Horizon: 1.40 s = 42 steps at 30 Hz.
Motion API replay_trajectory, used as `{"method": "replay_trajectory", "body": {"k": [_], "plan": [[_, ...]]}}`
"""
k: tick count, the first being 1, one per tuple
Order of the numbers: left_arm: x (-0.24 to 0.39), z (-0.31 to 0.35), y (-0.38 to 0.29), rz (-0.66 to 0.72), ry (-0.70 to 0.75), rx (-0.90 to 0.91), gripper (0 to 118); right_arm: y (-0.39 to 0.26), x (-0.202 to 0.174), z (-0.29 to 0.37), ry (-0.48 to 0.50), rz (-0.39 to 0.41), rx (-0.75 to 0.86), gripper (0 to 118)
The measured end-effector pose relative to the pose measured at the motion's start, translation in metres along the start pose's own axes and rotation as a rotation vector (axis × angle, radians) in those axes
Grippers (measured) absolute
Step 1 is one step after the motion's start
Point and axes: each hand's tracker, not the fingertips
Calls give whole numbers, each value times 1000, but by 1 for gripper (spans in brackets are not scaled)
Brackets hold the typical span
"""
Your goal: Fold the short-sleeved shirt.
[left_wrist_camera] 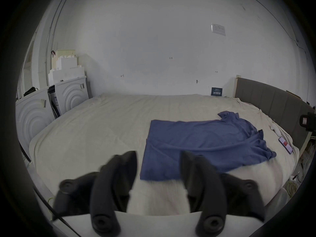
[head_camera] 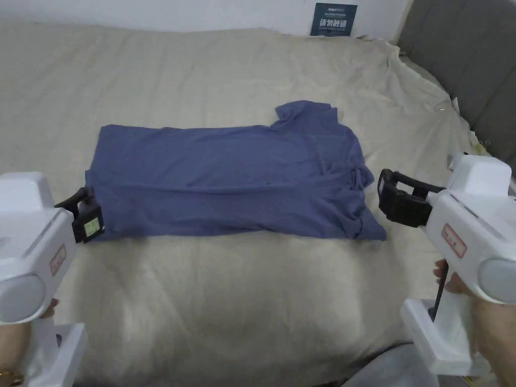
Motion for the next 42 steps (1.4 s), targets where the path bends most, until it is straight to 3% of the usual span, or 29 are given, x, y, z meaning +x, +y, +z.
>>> {"method": "replay_trajectory", "body": {"k": [3, 4, 6, 7, 21, 24, 25, 26, 27, 30, 31, 36, 40, 42], "plan": [[1, 8, -9, 6, 0, -26, 16, -22, 2, 10, 24, -7, -21, 66], [1, 11, -12, 9, 2, -20, 0, -27, 2, 11, 25, -13, -37, 43], [-2, 15, -12, 16, -9, -13, 0, -36, 7, 12, 32, -32, -57, 4], [-3, 16, -13, 24, -22, -17, 0, -39, 9, 12, 24, -42, -59, 0], [-2, 12, -15, 50, -57, 3, 0, -37, 13, -28, 56, -18, -194, 0], [2, 11, -13, 44, -53, 9, 0, -27, 13, -53, 65, -26, -301, 0], [2, 10, -12, 42, -54, 10, 0, -25, 15, -64, 72, -39, -310, 6], [2, 9, -11, 40, -57, 10, 0, -22, 17, -74, 77, -56, -345, 27], [3, 7, -11, 39, -58, 9, 0, -17, 19, -86, 75, -73, -416, 56], [4, 5, -10, 36, -57, 10, 0, -10, 25, -123, 75, -73, -543, 87], [5, 3, -10, 36, -56, 9, 0, -8, 24, -132, 56, -62, -556, 107], [7, -7, -9, 52, -45, -8, 0, -9, 19, -176, -19, -21, -639, 108], [7, -15, -9, 56, -39, -23, 0, -20, 21, -199, -54, -44, -749, 108], [7, -19, -9, 52, -35, -32, 0, -26, 22, -205, -68, -72, -789, 101]]}}
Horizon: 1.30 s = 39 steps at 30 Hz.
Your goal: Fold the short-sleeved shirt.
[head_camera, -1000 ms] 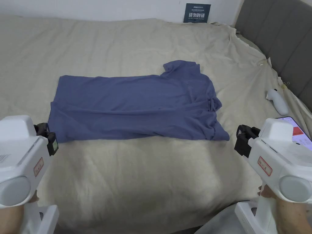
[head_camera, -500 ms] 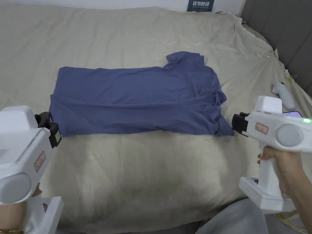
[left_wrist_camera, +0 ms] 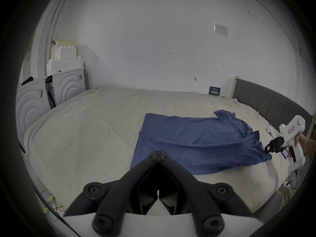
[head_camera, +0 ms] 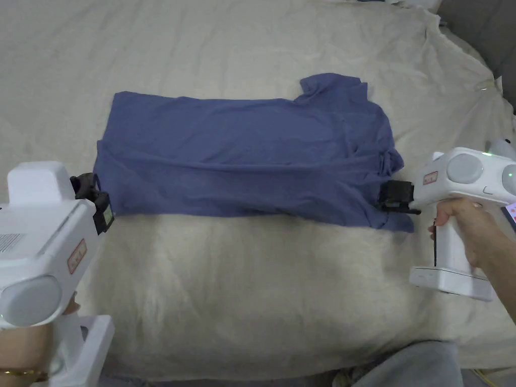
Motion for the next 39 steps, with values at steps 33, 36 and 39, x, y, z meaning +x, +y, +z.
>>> {"method": "replay_trajectory", "body": {"k": [33, 36, 39], "plan": [[-42, -176, 3, 184, 124, -701, 0, -4, 10, -12, 51, -10, 6, 2], [-43, -175, 7, 121, 109, -712, 0, -2, 11, -14, 43, -4, 0, 2], [-55, -166, 23, 139, 99, -705, 0, 3, 17, -5, 52, 3, -7, 2]]}}
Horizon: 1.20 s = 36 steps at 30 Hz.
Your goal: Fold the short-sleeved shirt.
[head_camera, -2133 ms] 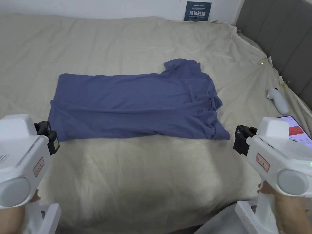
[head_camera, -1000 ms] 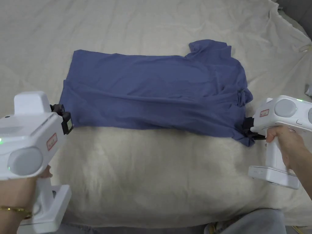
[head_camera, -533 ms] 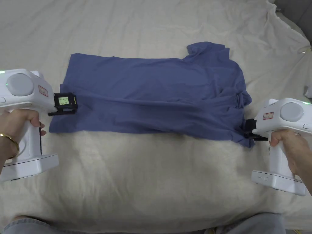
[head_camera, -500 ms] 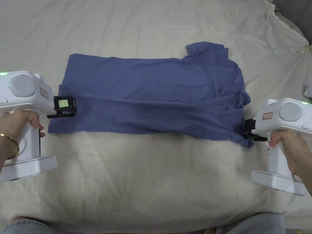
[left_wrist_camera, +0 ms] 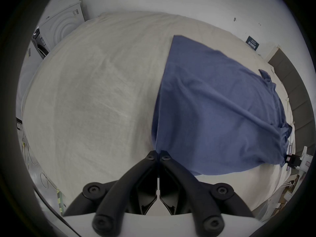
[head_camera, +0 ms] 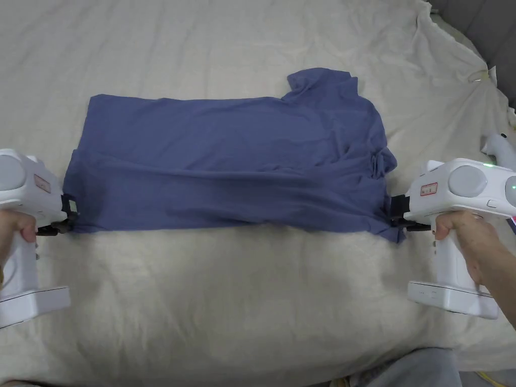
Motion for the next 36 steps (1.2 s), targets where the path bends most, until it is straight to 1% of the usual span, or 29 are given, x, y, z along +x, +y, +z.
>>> {"method": "replay_trajectory", "body": {"k": [1, 5, 8, 10, 11, 12, 13, 15, 17, 20, 22, 24, 25, 26, 27, 28, 29, 30, 31, 32, 34, 36], "plan": [[-3, 8, 1, 0, -9, 23, 0, 1, 1, 5, 4, 6, 0, 2], [-21, 45, 6, 24, -86, 81, 0, 5, 10, 32, -12, 87, 6, 2], [-34, 64, 3, 7, -105, 92, 0, 2, 23, 55, -2, 85, 20, 2], [-38, 75, -8, -13, -107, 101, 0, -8, 25, 77, 30, 66, 35, 2], [-41, 80, -15, -29, -103, 102, 0, -13, 27, 83, 22, 68, 36, 2], [-44, 82, -21, -54, -66, 109, 0, -18, 28, 87, 7, 84, 46, 2], [-49, 84, -29, -71, -65, 107, 0, -24, 31, 91, 20, 96, 47, 2], [-56, 88, -47, -39, -82, 95, 0, -38, 32, 95, 53, 78, 36, 2], [-63, 90, -63, -38, -89, 88, 0, -51, 29, 96, 53, 88, 35, 1], [-71, 86, -89, -31, -81, 66, 0, -75, 24, 92, 56, 124, 8, 1], [-77, 76, -104, -5, -63, 42, 0, -87, 28, 78, 57, 124, -15, 2], [-81, 64, -115, 35, -49, 15, 0, -98, 29, 67, 50, 107, -45, 2], [-81, 59, -120, 45, -46, 12, 10, -102, 31, 59, 49, 93, -50, 2], [-83, 53, -121, 53, -42, 17, 25, -105, 31, 56, 48, 82, -47, 2], [-82, 52, -122, 51, -20, 20, 48, -109, 31, 54, 44, 76, -36, 4], [-82, 51, -123, 35, 42, 31, 83, -110, 32, 54, 45, 71, -14, 19], [-83, 53, -124, 9, 72, 49, 104, -110, 33, 55, 31, 77, -5, 40], [-87, 55, -121, -1, 82, 78, 117, -108, 34, 58, 20, 85, 3, 68], [-89, 62, -118, 13, 80, 120, 118, -106, 35, 61, 17, 95, 11, 97], [-91, 72, -115, 30, 70, 163, 118, -102, 35, 68, 1, 98, 29, 104], [-95, 91, -103, 83, 15, 246, 118, -92, 31, 88, -31, 98, 133, 104], [-89, 112, -93, 81, -44, 353, 118, -82, 22, 112, -27, 113, 257, 104]]}}
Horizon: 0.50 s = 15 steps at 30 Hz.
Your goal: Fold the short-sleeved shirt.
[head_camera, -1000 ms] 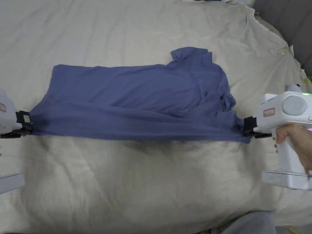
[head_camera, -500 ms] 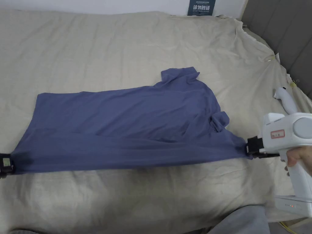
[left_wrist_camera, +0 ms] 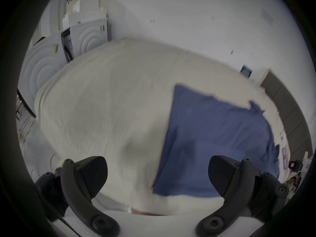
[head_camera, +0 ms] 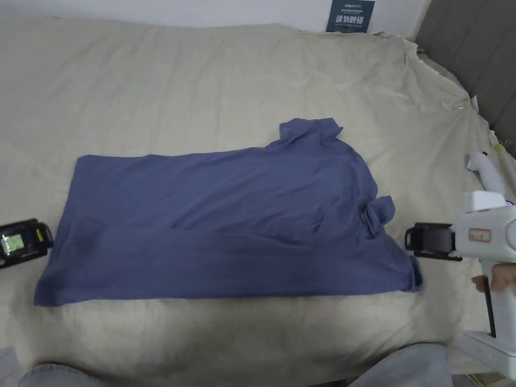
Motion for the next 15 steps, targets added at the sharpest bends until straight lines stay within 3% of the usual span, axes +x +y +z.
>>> {"method": "replay_trajectory", "body": {"k": [7, 11, 12, 15], "plan": [[72, 37, 3, -184, -60, 311, 118, 13, -46, 61, 54, 44, 427, 107], [107, 42, -21, -264, -62, 485, 112, -4, -70, 72, 63, 62, 565, 112], [112, 43, -26, -262, -75, 494, 104, -9, -75, 74, 63, 70, 585, 112], [117, 43, -36, -209, -132, 500, 58, -23, -83, 78, 74, 68, 616, 111]]}}
